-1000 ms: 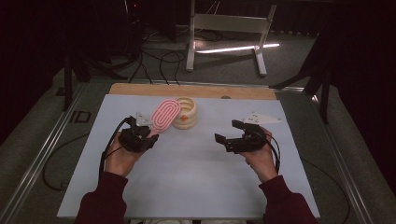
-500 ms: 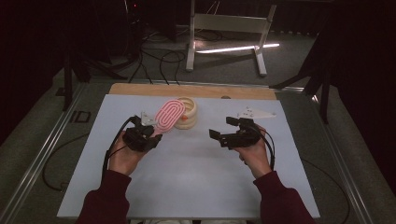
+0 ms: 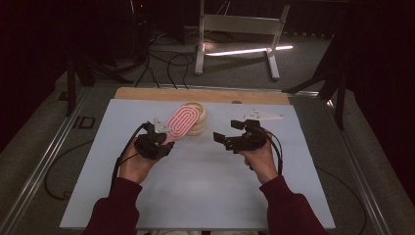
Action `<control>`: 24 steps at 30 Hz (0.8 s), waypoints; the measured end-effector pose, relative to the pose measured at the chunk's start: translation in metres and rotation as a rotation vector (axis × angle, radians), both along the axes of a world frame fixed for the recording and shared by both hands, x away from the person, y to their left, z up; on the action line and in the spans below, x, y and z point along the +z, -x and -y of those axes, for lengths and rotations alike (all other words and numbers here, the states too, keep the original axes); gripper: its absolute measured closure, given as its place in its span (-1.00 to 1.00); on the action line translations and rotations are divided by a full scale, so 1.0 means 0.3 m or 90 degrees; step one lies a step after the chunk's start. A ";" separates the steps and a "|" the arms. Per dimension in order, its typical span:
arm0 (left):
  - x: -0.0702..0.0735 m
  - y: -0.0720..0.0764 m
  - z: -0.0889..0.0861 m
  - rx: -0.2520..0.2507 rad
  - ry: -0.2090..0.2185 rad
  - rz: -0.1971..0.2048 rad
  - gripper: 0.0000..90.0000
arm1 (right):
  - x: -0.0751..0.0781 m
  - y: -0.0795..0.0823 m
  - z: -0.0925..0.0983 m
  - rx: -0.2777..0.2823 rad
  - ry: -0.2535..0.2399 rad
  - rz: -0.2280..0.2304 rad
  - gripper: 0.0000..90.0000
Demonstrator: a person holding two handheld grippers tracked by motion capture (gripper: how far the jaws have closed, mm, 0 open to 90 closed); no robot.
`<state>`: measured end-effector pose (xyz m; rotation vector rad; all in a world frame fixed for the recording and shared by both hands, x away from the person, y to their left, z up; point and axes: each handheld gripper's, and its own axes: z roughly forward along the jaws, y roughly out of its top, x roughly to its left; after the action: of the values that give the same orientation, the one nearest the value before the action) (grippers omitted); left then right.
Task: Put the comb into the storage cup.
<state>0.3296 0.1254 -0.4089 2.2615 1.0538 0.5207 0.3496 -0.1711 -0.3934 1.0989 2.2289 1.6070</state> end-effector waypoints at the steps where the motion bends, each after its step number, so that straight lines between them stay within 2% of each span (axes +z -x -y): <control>1: -0.001 0.000 0.004 -0.002 -0.001 0.000 0.55 | 0.001 -0.002 -0.003 0.001 -0.001 0.000 -0.82; 16: -0.025 0.005 0.077 -0.032 -0.013 0.001 0.55 | -0.007 -0.034 -0.031 -0.002 -0.021 -0.022 -0.82; 24: -0.031 0.009 0.114 -0.045 -0.009 0.005 0.55 | -0.015 -0.042 -0.048 0.002 -0.027 -0.029 -0.82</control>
<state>0.3270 0.0911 -0.4183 2.2988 0.9658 0.5083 0.3623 -0.1568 -0.3979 1.1554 2.2358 1.6546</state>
